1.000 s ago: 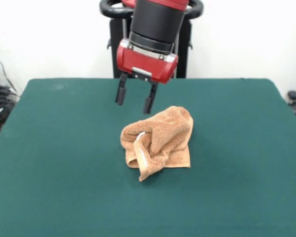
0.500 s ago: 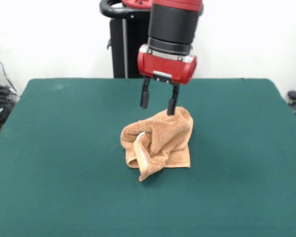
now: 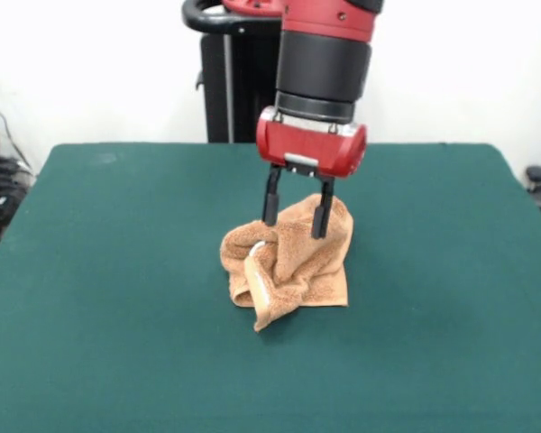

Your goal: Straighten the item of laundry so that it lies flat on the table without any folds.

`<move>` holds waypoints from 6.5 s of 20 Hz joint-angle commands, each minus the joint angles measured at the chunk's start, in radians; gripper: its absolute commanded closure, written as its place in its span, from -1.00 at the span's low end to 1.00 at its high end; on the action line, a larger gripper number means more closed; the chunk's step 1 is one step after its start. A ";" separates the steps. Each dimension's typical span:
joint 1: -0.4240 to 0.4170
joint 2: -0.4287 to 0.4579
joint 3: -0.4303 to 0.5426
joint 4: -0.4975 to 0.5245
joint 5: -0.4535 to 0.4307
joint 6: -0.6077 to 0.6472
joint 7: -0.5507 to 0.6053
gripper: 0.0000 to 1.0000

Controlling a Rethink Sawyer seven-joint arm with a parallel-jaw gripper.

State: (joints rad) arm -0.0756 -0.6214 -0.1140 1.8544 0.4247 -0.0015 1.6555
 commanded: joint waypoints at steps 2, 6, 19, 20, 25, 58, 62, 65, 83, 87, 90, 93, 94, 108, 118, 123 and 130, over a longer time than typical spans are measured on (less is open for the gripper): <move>0.140 0.158 -0.047 -0.038 0.100 0.008 0.259 -1.00; 0.275 0.266 -0.246 -0.135 0.172 0.114 0.246 -1.00; 0.393 0.376 -0.411 -0.229 0.228 0.273 0.315 -1.00; 0.393 0.387 -0.417 -0.235 0.236 0.265 0.317 -1.00; 0.400 0.401 -0.425 -0.259 0.240 0.282 0.312 1.00; 0.265 0.340 -0.207 -0.206 0.198 0.252 0.239 -1.00; 0.209 0.331 -0.123 -0.176 0.193 0.202 0.231 -1.00; 0.175 0.329 -0.077 -0.159 0.179 0.169 0.228 -1.00; 0.281 0.382 -0.199 -0.208 0.206 0.205 0.313 -1.00; 0.306 0.413 -0.254 -0.234 0.212 0.249 0.322 -1.00; 0.330 0.439 -0.303 -0.265 0.216 0.312 0.336 -1.00; 0.336 0.450 -0.321 -0.274 0.225 0.312 0.341 -1.00; 0.333 0.452 -0.318 -0.273 0.229 0.305 0.340 -1.00; 0.213 0.420 -0.131 -0.229 0.217 0.101 0.299 1.00; 0.180 0.372 -0.059 -0.151 0.223 -0.014 0.369 1.00; 0.198 0.353 -0.069 -0.134 0.236 -0.005 0.364 1.00; 0.182 0.365 -0.063 -0.158 0.215 0.051 0.298 -1.00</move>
State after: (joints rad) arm 0.1026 -0.2920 -0.3118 1.6466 0.6320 0.0289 1.7130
